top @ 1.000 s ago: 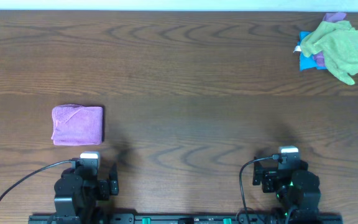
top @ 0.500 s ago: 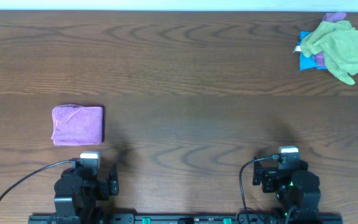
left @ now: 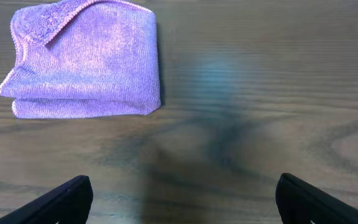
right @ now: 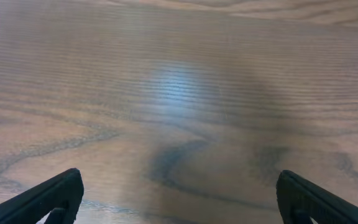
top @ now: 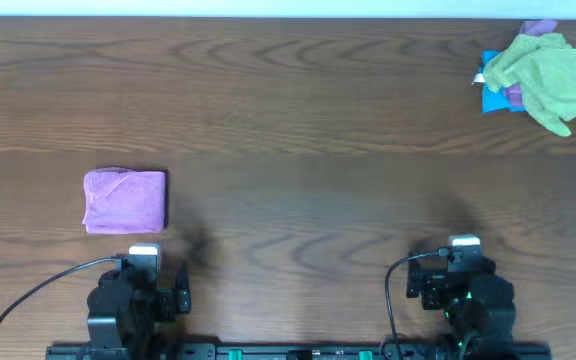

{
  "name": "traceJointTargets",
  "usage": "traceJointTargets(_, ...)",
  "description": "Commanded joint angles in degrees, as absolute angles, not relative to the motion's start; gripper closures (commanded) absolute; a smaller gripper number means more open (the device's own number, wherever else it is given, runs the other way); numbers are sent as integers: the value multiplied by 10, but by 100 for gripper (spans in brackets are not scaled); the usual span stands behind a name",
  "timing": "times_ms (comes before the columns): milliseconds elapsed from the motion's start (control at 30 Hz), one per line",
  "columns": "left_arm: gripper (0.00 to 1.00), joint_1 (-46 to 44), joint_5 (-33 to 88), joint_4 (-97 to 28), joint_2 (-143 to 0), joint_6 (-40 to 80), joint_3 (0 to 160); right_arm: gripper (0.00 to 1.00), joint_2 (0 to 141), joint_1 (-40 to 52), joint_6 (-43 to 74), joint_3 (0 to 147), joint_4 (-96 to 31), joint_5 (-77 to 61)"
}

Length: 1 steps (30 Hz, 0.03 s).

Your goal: Fold the cloth

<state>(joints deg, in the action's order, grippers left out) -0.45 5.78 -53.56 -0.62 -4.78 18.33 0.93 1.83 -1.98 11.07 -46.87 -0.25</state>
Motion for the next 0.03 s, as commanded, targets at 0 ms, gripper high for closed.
traceJointTargets(0,4,-6,56,-567,-2,-56,177,1,3,15,-27,104,-469,-4)
